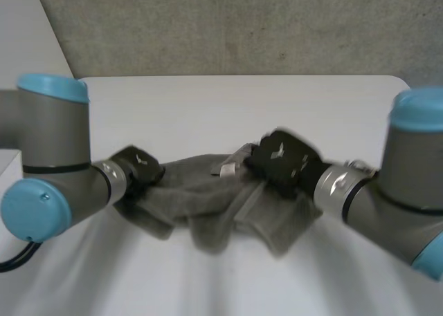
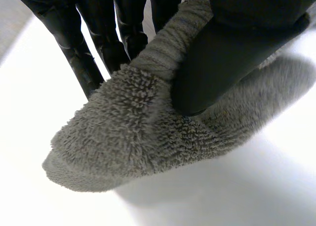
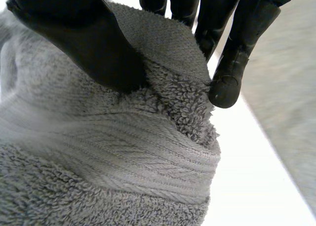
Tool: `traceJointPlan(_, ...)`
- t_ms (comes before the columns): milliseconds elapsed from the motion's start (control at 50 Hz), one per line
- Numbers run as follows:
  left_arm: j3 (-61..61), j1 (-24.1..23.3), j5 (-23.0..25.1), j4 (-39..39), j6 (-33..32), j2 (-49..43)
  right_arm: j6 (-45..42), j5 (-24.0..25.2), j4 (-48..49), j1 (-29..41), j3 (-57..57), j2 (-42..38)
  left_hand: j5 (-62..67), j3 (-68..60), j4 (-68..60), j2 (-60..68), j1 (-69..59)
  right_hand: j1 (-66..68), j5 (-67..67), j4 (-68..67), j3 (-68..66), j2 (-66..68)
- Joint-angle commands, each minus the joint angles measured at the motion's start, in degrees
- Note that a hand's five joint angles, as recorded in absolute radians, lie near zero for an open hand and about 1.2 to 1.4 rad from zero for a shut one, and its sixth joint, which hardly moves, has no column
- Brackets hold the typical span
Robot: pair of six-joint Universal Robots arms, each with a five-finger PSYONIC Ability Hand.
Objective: Fold the towel.
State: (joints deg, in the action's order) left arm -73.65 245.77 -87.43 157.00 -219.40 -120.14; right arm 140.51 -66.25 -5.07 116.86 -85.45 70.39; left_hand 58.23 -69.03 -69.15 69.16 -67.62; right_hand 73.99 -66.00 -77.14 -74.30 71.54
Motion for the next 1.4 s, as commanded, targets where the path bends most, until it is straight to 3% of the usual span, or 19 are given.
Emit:
traceJointPlan(20, 0.96, -1.42, 0.06, -0.73, 7.21, 11.22, 10.13, -0.02, -3.0, -4.09, 3.62, 10.71, 11.77, -10.97, -10.85, 10.84, -12.38, 6.01, -4.0, -2.86, -5.7, 8.46)
traceJointPlan(160, 1.58, -4.77, 1.03, -4.42, 14.53, 22.15, 10.84, 1.48, -11.71, -8.49, 8.54, 20.41, 11.77, -10.97, -10.85, 10.84, -12.38, 6.01, -4.0, -2.86, -5.7, 8.46)
traceJointPlan(200, 1.93, -5.73, 3.74, -6.26, 17.07, 27.13, 12.06, 1.74, -18.97, -10.59, 12.04, 22.95, 11.77, -10.97, -10.85, 10.84, -12.38, 6.01, -4.0, -2.86, -5.7, 8.46)
traceJointPlan(320, 1.93, -5.04, 11.21, -6.71, 21.29, 30.23, 13.74, 2.36, -27.27, -13.41, 15.05, 23.31, 11.77, -10.97, -10.85, 10.84, -12.38, 6.01, -4.0, -2.86, -5.7, 8.46)
traceJointPlan(380, 1.93, -4.51, 12.19, -6.62, 22.09, 30.06, 13.82, 2.53, -28.24, -14.91, 15.14, 22.25, 11.77, -10.97, -10.85, 10.84, -12.38, 6.01, -4.0, -2.86, -5.7, 8.46)
traceJointPlan(440, 1.93, -3.01, 12.98, -6.53, 23.05, 26.8, 13.82, 3.41, -28.32, -15.96, 15.05, 16.98, 11.77, -10.97, -10.85, 10.84, -12.38, 6.01, -4.0, -2.86, -5.7, 8.46)
traceJointPlan(600, 5.97, -1.69, 12.54, -5.92, 23.85, 6.33, 14.35, 4.12, -27.44, -14.99, 17.33, -2.89, 11.77, -10.97, -10.85, 10.84, -12.38, 6.01, -4.0, -2.86, -5.7, 8.46)
traceJointPlan(640, 8.95, -1.69, 11.67, -2.77, 25.33, -2.6, 16.88, 3.77, -23.43, -13.86, 20.04, -11.37, 11.77, -10.97, -10.85, 10.84, -12.38, 6.01, -4.0, -2.86, -5.7, 8.46)
traceJointPlan(720, 11.16, -1.34, 9.2, 2.26, 28.15, -8.79, 21.97, 2.89, -18.42, -13.76, 21.28, -17.36, 11.77, -10.97, -10.85, 10.84, -12.38, 6.01, -4.0, -2.86, -5.7, 8.46)
traceJointPlan(760, 11.51, -1.17, 7.62, 5.6, 29.91, -10.55, 23.67, 2.36, -16.11, -13.68, 21.2, -18.71, 11.77, -10.97, -10.85, 10.84, -12.38, -0.65, 2.67, 3.8, 0.97, 1.79)
traceJointPlan(780, 11.34, -0.91, 5.97, 8.9, 31.74, -11.42, 24.36, 1.75, -14.37, -13.68, 20.59, -18.97, -3.19, 3.99, 4.12, -4.13, 2.59, -25.47, 27.48, 28.62, 25.78, -23.02)
traceJointPlan(800, 11.07, -0.73, 4.04, 11.55, 33.41, -11.43, 24.46, 1.22, -13.04, -13.5, 20.15, -18.62, -44.14, 44.94, 45.07, -45.08, 43.54, -41.37, 43.39, 44.52, 41.68, -38.92)
traceJointPlan(820, 11.07, -0.73, 4.02, 11.57, 33.43, -11.43, 24.46, 1.22, -13.03, -13.5, 20.15, -18.62, -44.55, 45.35, 45.48, -45.49, 43.95, -41.53, 43.54, 44.68, 41.84, -39.08)
traceJointPlan(840, 10.81, -0.64, 2.45, 13.4, 34.64, -11.34, 24.63, 1.3, -12.25, -13.41, 19.71, -17.66, -57.71, 58.51, 58.64, -58.65, 57.11, -55.02, 57.04, 58.17, 55.33, -52.57)
traceJointPlan(880, 10.54, -0.46, 1.12, 14.39, 35.8, -10.55, 24.55, 1.39, -11.54, -13.33, 18.84, -15.56, -58.01, 58.81, 58.94, -58.95, 57.41, -63.99, 66.0, 67.14, 64.3, -61.54)
traceJointPlan(1020, 5.81, 0.5, -0.11, 14.83, 36.85, 2.34, 20.15, 5.17, -6.26, -13.24, 11.44, -4.91, -58.18, 58.98, 59.11, -59.11, 57.58, -63.99, 66.0, 67.14, 64.3, -61.54)
traceJointPlan(1120, 2.29, 0.07, -0.11, 15.0, 36.77, 8.94, 9.46, 6.75, -4.15, -12.63, 4.95, 0.89, -57.85, 58.65, 58.77, -58.78, 57.24, -62.1, 64.12, 65.25, 62.42, -59.66)
traceJointPlan(1220, -0.7, -1.77, -0.29, 14.74, 36.68, 12.21, 2.33, 6.05, -3.89, -8.77, 3.19, 0.81, -56.85, 57.64, 57.77, -57.78, 56.24, -51.63, 53.65, 54.78, 51.95, -49.19)
traceJointPlan(1400, -8.79, -6.53, -0.55, 14.83, 36.41, 13.53, -3.05, 5.08, -3.45, -4.01, 3.71, -5.08, -54.65, 55.45, 55.57, -55.58, 54.04, -52.3, 54.31, 55.45, 52.61, -49.85)
